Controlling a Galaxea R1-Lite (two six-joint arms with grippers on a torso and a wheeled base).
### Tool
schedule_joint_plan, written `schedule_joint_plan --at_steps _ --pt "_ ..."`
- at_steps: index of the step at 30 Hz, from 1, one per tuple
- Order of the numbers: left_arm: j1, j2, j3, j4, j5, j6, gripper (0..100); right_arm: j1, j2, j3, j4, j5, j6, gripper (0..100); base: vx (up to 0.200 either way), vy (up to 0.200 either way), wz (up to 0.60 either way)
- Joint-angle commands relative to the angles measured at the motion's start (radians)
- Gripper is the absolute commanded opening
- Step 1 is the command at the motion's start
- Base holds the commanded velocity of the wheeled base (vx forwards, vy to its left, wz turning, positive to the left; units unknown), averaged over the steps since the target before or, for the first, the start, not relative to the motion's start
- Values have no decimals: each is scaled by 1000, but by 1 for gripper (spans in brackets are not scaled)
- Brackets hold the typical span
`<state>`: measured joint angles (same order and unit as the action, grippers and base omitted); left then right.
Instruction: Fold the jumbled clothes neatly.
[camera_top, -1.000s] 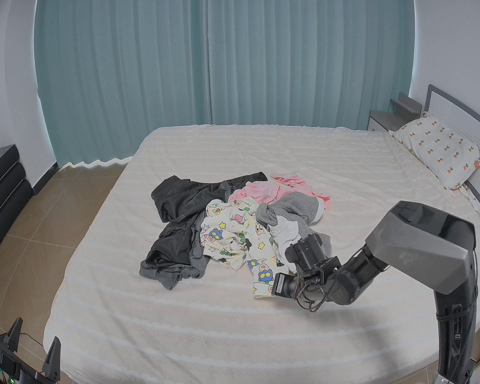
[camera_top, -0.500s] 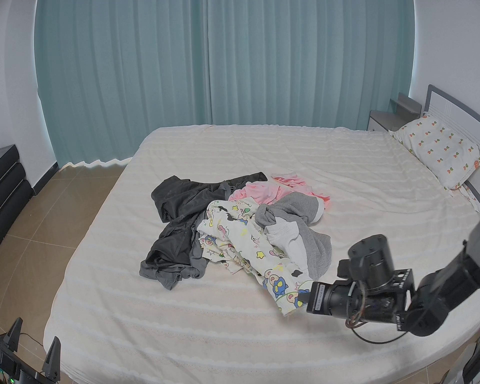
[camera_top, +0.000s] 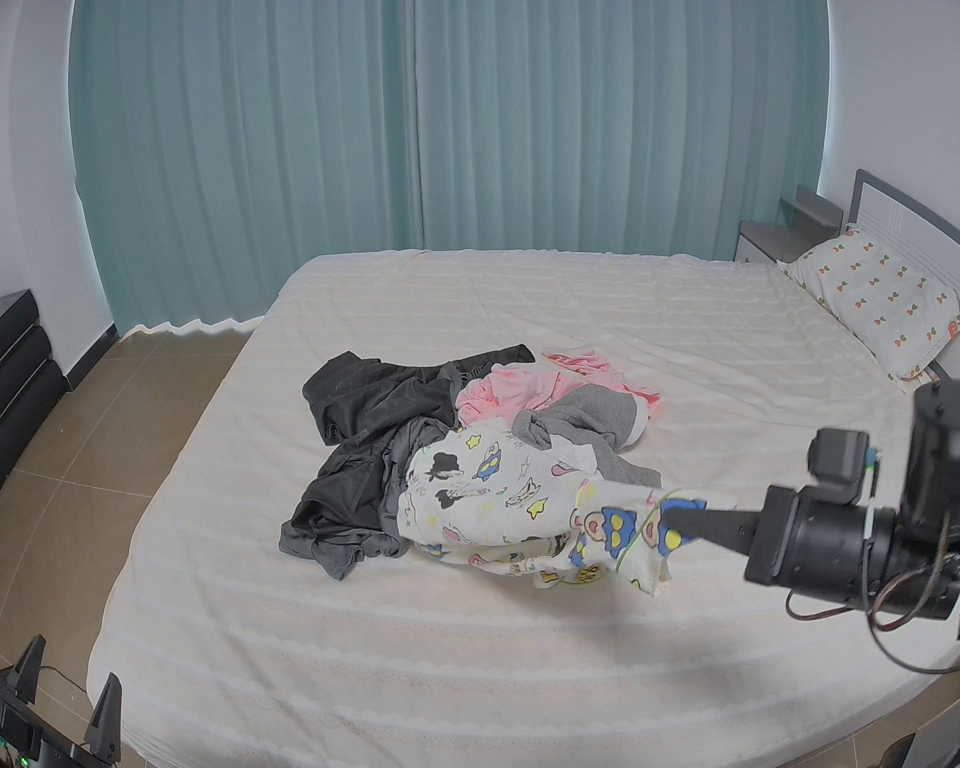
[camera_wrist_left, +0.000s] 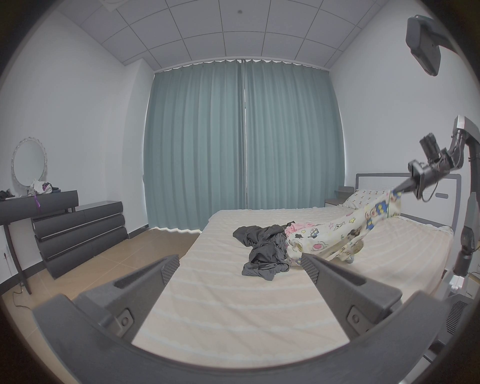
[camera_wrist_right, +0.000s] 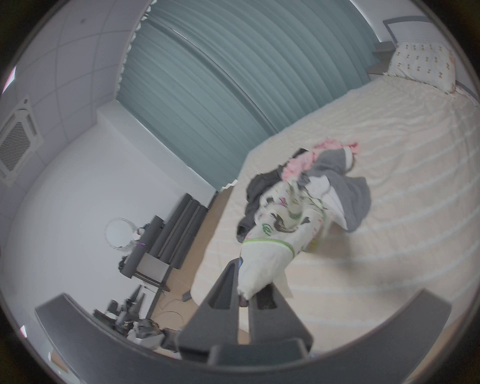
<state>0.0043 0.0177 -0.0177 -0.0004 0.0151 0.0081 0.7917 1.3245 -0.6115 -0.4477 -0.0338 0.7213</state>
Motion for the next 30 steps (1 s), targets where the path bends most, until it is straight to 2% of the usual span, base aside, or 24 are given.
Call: schedule_joint_plan --at_steps 1,5,7,8,9,10,12,13,14,15,16,17,18,19,21,22,24,28,30 --pt "0 -18 16 -1 -7 3 100 60 -117 -113 69 11 -26 0 0 0 0" --pt "-1 -13 -10 -15 -23 -10 100 64 -114 -160 73 37 -82 0 0 0 0" --pt "-13 74 -186 -67 -29 -89 100 64 -106 -192 75 69 -105 0 0 0 0" --pt "-32 173 -318 -92 -41 -184 100 67 -96 -217 76 94 -115 0 0 0 0" --pt "-41 219 -369 -92 -60 -223 100 67 -88 -234 76 104 -120 0 0 0 0" --pt "-69 288 -426 -92 -129 -237 100 67 -67 -271 75 121 -125 0 0 0 0" --pt "-119 387 -452 -84 -259 -237 100 66 -25 -333 73 127 -129 0 0 0 0" --pt "-135 450 -464 -84 -299 -235 100 63 -1 -372 73 127 -129 0 0 0 0" --pt "-133 536 -490 -101 -299 -237 100 63 29 -418 75 127 -131 0 0 0 0" --pt "-133 536 -490 -101 -299 -237 100 63 29 -418 75 127 -131 0 0 0 0" --pt "-110 725 -634 -150 -262 -286 100 60 76 -505 72 123 -135 0 0 0 0" --pt "-110 782 -650 -162 -256 -333 100 54 93 -559 70 123 -141 0 0 0 0" --pt "-119 828 -628 -167 -268 -372 100 38 119 -646 80 130 -143 0 0 0 0" --pt "-135 849 -607 -168 -276 -367 100 24 142 -699 89 132 -143 0 0 0 0" --pt "-194 897 -567 -179 -285 -318 100 -14 206 -800 115 121 -144 0 0 0 0" --pt "-242 956 -536 -199 -284 -273 100 -46 252 -915 126 118 -143 0 0 0 0" --pt "-270 1029 -476 -227 -287 -260 100 -60 289 -1024 156 114 -118 0 0 0 0" --pt "-326 1104 -424 -265 -294 -244 100 -39 317 -1004 159 106 -117 0 0 0 0" --pt "-409 1182 -389 -342 -294 -249 100 -19 329 -1030 152 75 -92 0 0 0 0"
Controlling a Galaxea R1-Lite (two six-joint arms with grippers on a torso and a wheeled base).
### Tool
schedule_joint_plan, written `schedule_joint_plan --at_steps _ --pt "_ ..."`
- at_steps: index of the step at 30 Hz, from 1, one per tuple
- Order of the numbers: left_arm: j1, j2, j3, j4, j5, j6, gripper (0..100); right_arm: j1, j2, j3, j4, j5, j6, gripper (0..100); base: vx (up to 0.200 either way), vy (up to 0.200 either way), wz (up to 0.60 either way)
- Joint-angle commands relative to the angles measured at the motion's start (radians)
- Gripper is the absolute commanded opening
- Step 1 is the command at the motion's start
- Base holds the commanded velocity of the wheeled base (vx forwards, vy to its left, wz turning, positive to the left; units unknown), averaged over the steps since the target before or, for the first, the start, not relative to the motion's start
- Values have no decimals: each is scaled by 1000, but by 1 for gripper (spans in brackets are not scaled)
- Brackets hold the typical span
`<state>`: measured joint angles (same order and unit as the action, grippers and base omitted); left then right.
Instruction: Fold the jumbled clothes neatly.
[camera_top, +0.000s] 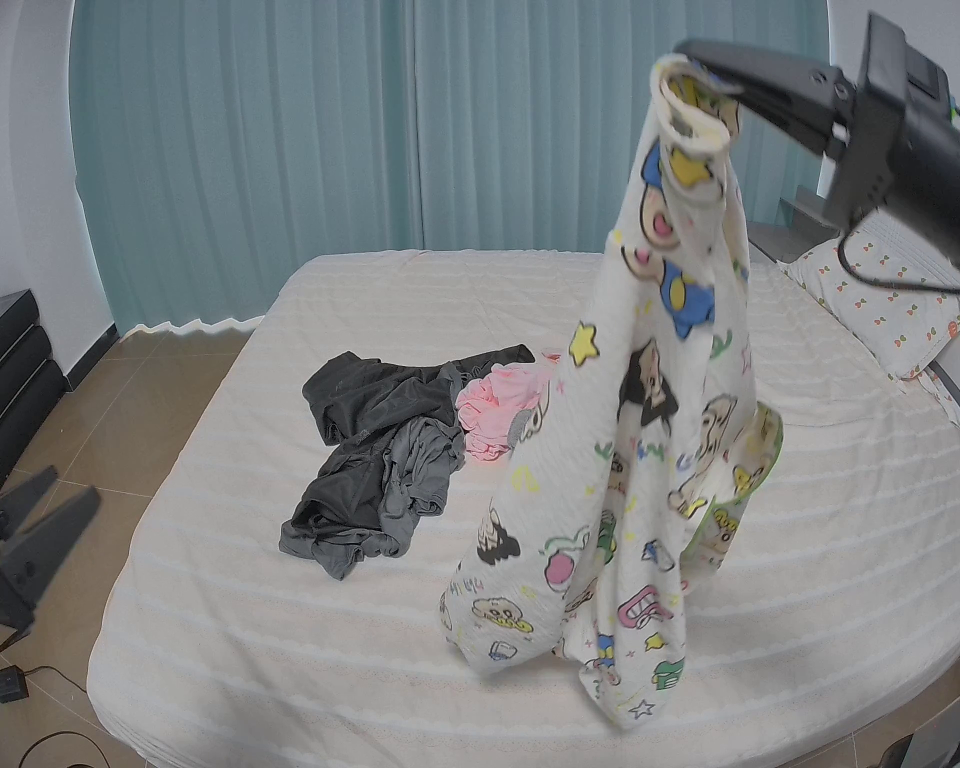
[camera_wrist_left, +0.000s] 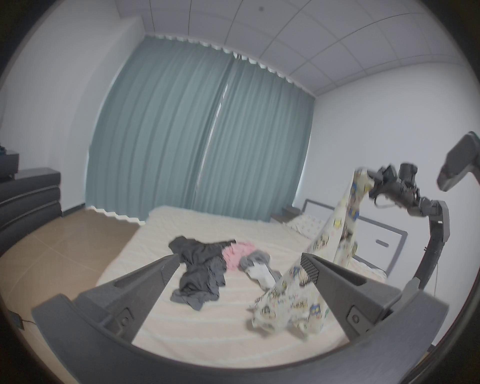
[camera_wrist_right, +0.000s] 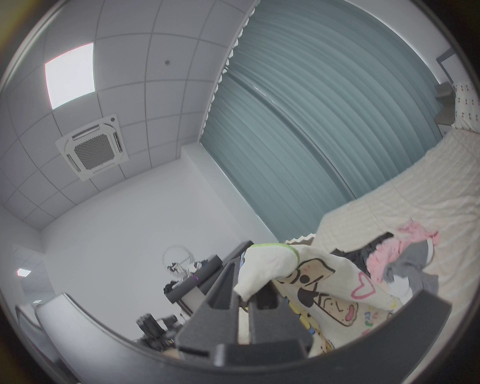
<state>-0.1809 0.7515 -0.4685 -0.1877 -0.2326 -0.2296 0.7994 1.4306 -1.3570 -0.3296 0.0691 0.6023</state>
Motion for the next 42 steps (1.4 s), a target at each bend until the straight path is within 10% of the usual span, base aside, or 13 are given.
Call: schedule_joint_plan --at_steps 1,14,26,42 --pt "-239 457 70 -164 -48 -13 100 -26 231 -283 35 -37 27 0 0 0 0" --pt "-546 724 163 -397 -114 -88 100 -19 317 -292 37 -94 48 0 0 0 0" --pt "-462 1056 148 -776 70 -89 100 23 281 -287 98 -92 126 0 0 0 0" --pt "-532 1134 83 -931 -22 -264 100 69 326 -286 98 -94 146 0 0 0 0"
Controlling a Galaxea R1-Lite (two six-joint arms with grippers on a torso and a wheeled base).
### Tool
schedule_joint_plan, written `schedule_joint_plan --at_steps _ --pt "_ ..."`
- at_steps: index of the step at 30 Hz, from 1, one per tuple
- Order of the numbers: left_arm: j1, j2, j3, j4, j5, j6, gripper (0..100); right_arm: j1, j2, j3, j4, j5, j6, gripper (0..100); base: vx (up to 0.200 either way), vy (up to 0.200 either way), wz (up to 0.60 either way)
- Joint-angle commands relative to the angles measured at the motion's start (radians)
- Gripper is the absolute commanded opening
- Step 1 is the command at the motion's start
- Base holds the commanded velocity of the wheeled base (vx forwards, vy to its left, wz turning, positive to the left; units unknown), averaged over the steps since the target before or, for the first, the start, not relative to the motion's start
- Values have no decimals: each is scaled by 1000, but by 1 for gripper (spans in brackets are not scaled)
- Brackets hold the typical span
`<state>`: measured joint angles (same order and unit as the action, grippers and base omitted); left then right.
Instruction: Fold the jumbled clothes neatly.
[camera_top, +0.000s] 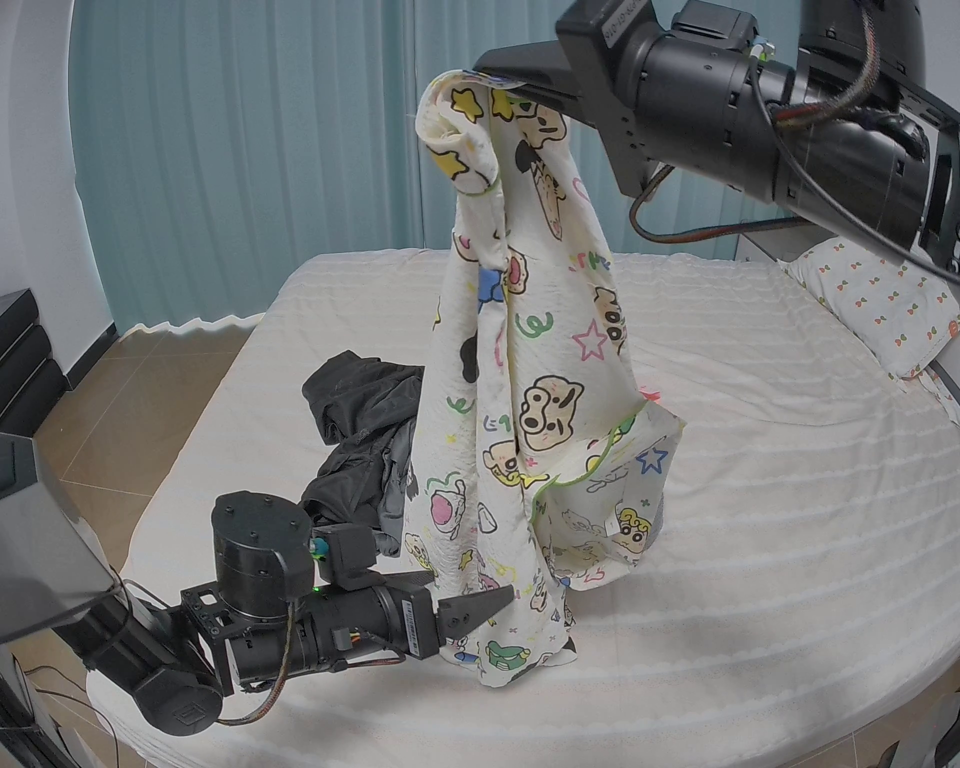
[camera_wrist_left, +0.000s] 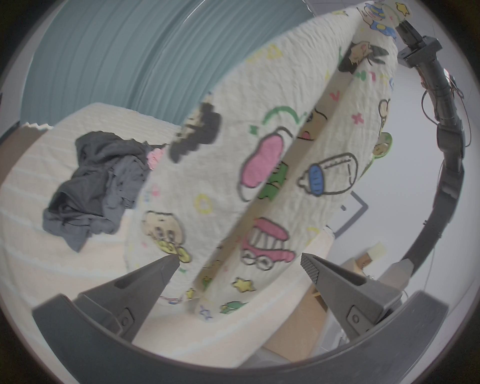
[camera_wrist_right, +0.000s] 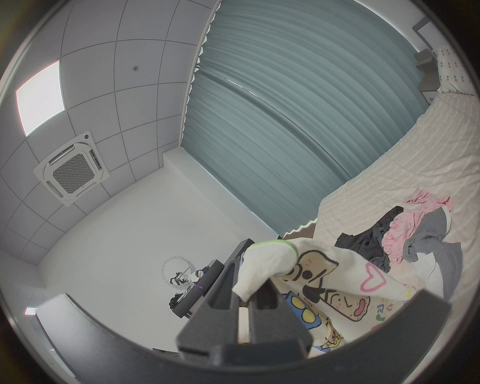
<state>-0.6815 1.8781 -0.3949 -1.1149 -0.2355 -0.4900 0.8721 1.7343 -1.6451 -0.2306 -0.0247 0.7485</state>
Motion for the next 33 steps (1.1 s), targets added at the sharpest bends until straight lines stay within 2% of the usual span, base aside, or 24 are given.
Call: schedule_joint_plan --at_steps 1,5,8,11,21,25,26,33 --pt "-35 7 14 -3 -25 -4 100 -5 25 2 -1 0 2 0 0 0 0" --pt "-35 26 4 -3 -30 -4 100 -13 36 2 -1 0 3 0 0 0 0" --pt "-30 99 -44 -5 -4 4 100 -13 36 2 -1 0 11 0 0 0 0" --pt "-21 167 -88 -5 55 1 100 -15 33 7 -1 0 12 0 0 0 0" --pt "-9 297 -180 -2 68 5 100 -36 31 7 -1 2 43 0 0 0 0" --pt "-15 312 -193 -3 105 5 100 -48 31 10 -1 2 48 0 0 0 0" --pt "-15 312 -193 -3 105 5 0 -48 31 10 -1 2 48 0 0 0 0" --pt "-18 300 -108 -5 117 21 0 -107 39 27 -3 3 49 0 0 0 0"
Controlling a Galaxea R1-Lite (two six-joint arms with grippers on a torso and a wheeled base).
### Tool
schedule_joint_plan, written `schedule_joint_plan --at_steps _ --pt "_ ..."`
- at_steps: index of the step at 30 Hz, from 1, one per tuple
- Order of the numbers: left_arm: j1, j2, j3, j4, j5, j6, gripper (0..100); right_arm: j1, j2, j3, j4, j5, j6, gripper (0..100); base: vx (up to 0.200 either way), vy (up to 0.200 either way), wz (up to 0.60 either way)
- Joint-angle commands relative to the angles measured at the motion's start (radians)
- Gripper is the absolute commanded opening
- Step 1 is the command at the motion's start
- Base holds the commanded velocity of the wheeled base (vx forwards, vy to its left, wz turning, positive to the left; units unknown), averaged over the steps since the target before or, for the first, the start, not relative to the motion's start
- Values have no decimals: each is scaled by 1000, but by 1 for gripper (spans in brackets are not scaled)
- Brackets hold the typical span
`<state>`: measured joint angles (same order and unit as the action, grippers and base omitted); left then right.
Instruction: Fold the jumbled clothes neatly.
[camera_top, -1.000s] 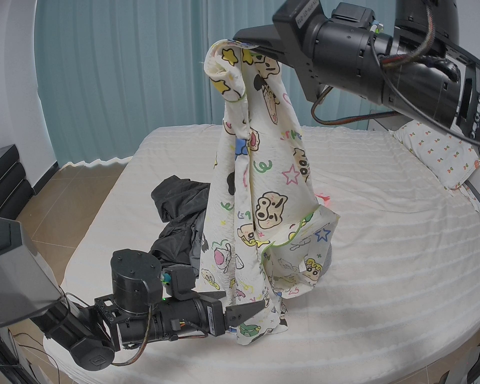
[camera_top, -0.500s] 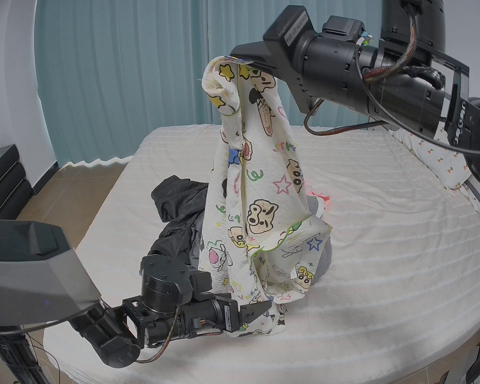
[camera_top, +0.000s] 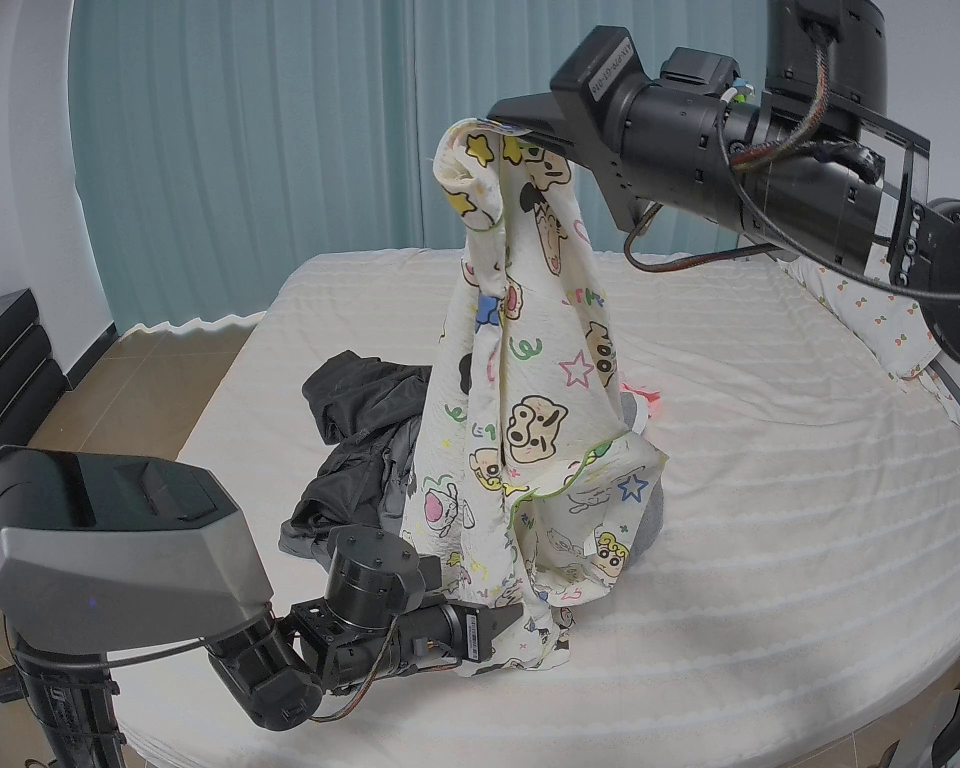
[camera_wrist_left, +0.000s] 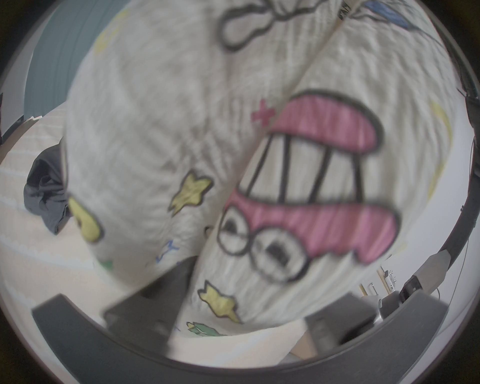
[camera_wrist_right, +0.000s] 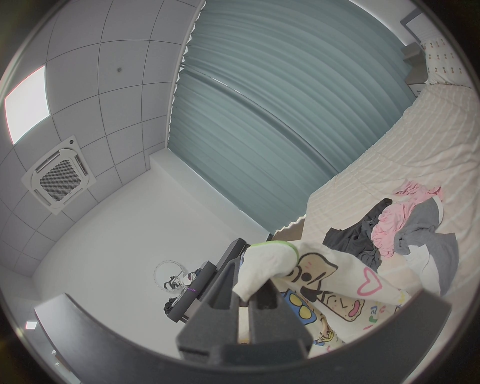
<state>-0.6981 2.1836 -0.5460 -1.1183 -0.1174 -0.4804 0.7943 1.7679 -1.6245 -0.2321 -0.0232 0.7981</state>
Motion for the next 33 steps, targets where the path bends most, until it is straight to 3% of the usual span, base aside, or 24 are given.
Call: schedule_joint_plan --at_steps 1,12,20,22,23,25,30,33 --pt "-1 -5 50 -2 -1 17 0 -35 7 8 -1 2 0 0 0 0 0" --pt "20 -136 173 -69 -2 14 0 -113 -21 118 -3 0 1 0 0 0 0" --pt "195 -331 276 -69 -54 14 0 -288 -67 333 -15 11 3 0 0 0 0" --pt "212 -341 278 -67 -60 13 0 -302 -68 345 -15 11 3 0 0 0 0" --pt "278 -380 265 -64 -87 13 0 -351 -71 399 -15 14 3 0 0 0 0" --pt "321 -403 238 -54 -96 11 0 -385 -70 439 -16 16 3 0 0 0 0" --pt "381 -502 115 77 -97 9 0 -443 -71 509 -33 20 3 0 0 0 0" --pt "393 -587 3 232 -94 5 0 -468 -80 561 -110 40 4 0 0 0 0"
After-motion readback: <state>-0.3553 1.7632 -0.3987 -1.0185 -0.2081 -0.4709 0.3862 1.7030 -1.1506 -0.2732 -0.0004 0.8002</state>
